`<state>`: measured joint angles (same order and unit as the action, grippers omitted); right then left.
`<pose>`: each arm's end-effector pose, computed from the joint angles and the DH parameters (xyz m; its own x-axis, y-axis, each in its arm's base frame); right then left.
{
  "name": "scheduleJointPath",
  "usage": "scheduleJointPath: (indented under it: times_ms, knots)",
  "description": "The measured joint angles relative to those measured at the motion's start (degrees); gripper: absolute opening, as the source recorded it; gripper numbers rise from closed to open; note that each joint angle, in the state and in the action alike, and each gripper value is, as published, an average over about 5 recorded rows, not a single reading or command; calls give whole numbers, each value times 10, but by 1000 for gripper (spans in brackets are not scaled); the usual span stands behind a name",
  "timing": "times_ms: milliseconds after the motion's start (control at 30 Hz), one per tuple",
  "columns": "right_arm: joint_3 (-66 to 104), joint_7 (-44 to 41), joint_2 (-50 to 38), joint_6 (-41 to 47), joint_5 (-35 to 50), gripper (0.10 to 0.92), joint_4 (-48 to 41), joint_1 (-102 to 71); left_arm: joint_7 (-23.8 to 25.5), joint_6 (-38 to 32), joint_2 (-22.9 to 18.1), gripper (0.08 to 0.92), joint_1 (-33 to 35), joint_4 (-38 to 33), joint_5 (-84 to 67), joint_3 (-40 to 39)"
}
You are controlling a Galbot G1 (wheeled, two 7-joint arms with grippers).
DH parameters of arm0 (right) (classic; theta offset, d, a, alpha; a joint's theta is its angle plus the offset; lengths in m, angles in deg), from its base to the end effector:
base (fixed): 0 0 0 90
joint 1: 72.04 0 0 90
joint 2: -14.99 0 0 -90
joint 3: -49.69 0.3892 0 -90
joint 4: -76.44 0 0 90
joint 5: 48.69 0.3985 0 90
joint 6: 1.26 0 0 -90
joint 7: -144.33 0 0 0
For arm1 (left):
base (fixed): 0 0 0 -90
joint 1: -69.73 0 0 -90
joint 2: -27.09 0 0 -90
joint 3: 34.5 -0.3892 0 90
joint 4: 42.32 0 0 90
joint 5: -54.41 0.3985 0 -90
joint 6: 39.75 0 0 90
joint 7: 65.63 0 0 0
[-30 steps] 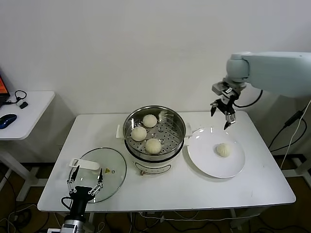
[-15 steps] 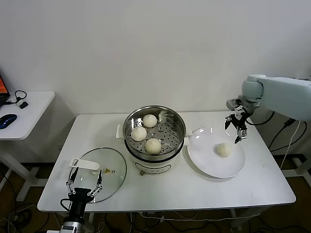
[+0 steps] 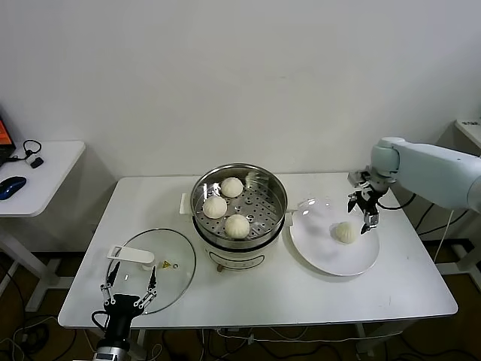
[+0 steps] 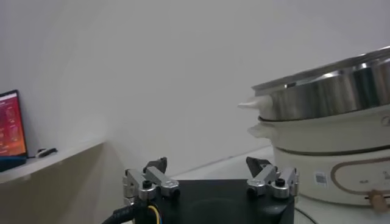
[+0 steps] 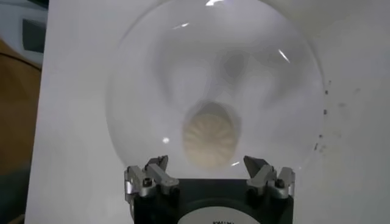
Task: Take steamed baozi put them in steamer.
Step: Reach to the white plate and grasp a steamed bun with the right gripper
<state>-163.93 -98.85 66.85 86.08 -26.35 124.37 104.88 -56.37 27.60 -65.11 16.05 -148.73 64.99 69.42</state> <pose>0.6585 -0.2115 -0.1995 0.0095 0.0016 1.0000 -0.9910 -0.1336 0.0096 0.1331 0.0813 -0.4453 -0.9999 0.0119 0.0049 0.0128 0.9583 0.2855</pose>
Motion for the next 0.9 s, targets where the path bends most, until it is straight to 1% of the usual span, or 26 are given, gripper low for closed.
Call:
scheduleJointPath:
  times_ms: [500, 900]
  knots:
    - [73, 5, 28, -11, -34, 823, -77, -80, 0, -3, 0, 823, -1, 7, 2, 2]
    - [102, 6, 42, -14, -50, 823, -111, -111, -1, -4, 0, 823, -2, 9, 2, 2]
